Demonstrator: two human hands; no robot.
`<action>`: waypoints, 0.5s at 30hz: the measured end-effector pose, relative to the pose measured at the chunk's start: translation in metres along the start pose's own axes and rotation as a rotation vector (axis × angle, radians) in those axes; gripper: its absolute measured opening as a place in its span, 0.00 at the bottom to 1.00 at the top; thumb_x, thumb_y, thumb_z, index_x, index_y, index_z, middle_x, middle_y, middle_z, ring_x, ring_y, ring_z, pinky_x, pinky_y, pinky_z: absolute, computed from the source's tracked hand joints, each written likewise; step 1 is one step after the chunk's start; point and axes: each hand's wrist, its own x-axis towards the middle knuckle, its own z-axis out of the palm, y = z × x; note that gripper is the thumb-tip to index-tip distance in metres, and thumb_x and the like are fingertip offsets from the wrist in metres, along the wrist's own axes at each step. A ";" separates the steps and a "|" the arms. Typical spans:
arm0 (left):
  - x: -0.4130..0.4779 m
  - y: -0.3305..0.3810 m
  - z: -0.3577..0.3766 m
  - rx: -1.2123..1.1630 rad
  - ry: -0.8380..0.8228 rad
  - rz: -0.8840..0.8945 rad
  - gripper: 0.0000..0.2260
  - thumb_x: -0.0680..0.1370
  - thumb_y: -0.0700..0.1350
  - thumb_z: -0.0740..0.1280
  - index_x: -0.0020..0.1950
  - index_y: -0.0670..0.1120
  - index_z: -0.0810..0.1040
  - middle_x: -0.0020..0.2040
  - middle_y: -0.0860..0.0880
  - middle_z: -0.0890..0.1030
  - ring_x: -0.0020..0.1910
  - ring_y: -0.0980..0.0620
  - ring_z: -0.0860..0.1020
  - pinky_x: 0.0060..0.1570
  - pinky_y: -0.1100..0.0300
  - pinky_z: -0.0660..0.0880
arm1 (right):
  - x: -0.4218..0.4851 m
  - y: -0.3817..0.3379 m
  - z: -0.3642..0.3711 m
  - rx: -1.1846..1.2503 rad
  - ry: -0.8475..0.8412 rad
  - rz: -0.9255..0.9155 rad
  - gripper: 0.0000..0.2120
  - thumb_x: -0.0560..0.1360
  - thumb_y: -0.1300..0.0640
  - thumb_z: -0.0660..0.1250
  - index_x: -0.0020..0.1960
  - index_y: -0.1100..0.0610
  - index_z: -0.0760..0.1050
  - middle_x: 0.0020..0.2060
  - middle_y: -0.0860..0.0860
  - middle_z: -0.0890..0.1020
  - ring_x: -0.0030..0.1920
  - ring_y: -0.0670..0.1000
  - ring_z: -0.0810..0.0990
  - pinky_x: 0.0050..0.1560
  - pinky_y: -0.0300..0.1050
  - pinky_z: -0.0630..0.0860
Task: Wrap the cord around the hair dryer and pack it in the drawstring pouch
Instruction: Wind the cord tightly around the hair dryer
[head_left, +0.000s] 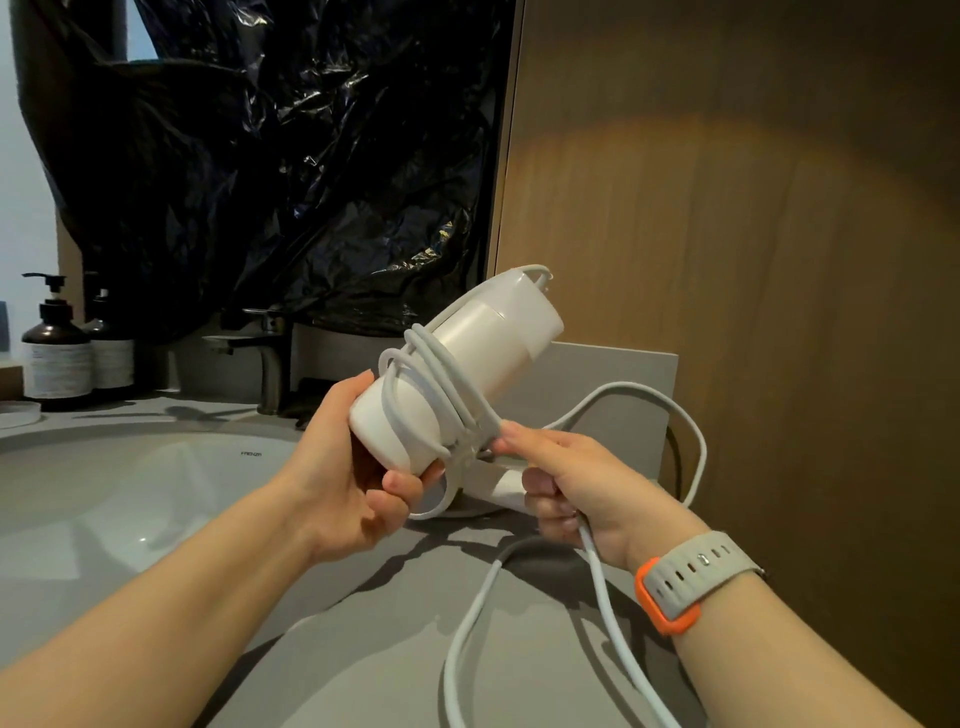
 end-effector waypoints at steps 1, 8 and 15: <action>0.000 0.000 0.000 0.014 -0.018 -0.015 0.28 0.73 0.65 0.58 0.46 0.39 0.79 0.33 0.41 0.75 0.17 0.55 0.64 0.14 0.72 0.62 | 0.000 0.001 -0.002 0.020 -0.007 0.025 0.16 0.72 0.48 0.67 0.53 0.57 0.72 0.25 0.50 0.60 0.23 0.44 0.56 0.27 0.37 0.51; -0.001 0.000 -0.002 0.042 -0.165 -0.163 0.31 0.70 0.66 0.59 0.45 0.37 0.78 0.33 0.42 0.71 0.15 0.56 0.61 0.13 0.72 0.59 | 0.002 0.006 -0.003 0.174 -0.128 0.071 0.22 0.57 0.46 0.71 0.43 0.53 0.64 0.25 0.49 0.61 0.22 0.43 0.56 0.30 0.36 0.49; -0.004 -0.003 -0.002 0.030 -0.228 -0.243 0.31 0.65 0.65 0.62 0.38 0.34 0.78 0.30 0.43 0.71 0.13 0.57 0.62 0.10 0.71 0.59 | 0.003 0.011 -0.009 0.283 -0.269 0.020 0.22 0.55 0.48 0.77 0.42 0.54 0.71 0.26 0.50 0.67 0.18 0.42 0.59 0.23 0.32 0.55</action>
